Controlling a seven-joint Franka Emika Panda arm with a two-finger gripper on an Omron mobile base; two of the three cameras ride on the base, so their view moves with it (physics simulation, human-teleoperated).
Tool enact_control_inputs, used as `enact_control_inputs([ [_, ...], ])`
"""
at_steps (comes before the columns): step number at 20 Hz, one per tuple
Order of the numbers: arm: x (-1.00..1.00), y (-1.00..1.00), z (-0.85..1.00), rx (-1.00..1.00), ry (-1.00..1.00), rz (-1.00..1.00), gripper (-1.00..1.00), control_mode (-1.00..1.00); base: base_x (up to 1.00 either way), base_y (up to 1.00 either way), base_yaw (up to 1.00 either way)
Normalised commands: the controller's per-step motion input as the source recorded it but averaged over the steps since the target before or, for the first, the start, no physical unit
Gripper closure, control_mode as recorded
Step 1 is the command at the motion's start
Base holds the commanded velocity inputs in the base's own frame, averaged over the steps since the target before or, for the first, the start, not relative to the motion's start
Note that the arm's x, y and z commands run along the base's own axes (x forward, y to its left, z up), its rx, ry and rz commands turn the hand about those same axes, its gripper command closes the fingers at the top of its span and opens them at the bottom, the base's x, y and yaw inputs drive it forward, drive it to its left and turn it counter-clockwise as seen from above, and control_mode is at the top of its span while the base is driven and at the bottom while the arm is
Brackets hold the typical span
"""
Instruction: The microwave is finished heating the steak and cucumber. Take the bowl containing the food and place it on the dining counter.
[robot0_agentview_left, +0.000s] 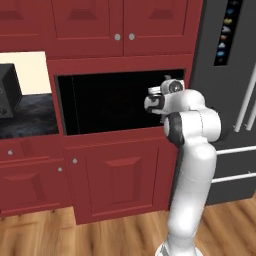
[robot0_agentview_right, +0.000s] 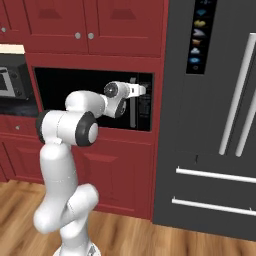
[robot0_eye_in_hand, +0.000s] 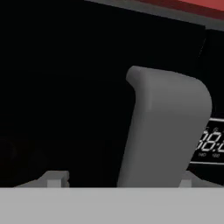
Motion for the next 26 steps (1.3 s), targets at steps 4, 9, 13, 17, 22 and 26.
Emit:
enact_control_inputs([
  [4,0.44,-0.27,0.00,0.00,0.07,0.05,-1.00,-1.00,0.00,0.00,0.00],
  [9,0.00,-0.04,0.00,0.00,0.01,0.01,1.00,-1.00,0.00,0.00,0.00],
  [13,-0.05,0.00,0.01,0.00,0.00,0.00,1.00,-1.00,0.00,0.00,0.00],
  [17,-0.49,0.10,0.66,0.03,0.00,0.00,1.00,-1.00,0.00,0.00,0.00],
  [22,-0.91,0.22,1.00,0.00,0.00,0.00,1.00,-1.00,0.00,0.00,0.00],
  [26,-1.00,0.30,1.00,0.00,0.02,0.00,1.00,-1.00,0.00,0.00,0.00],
])
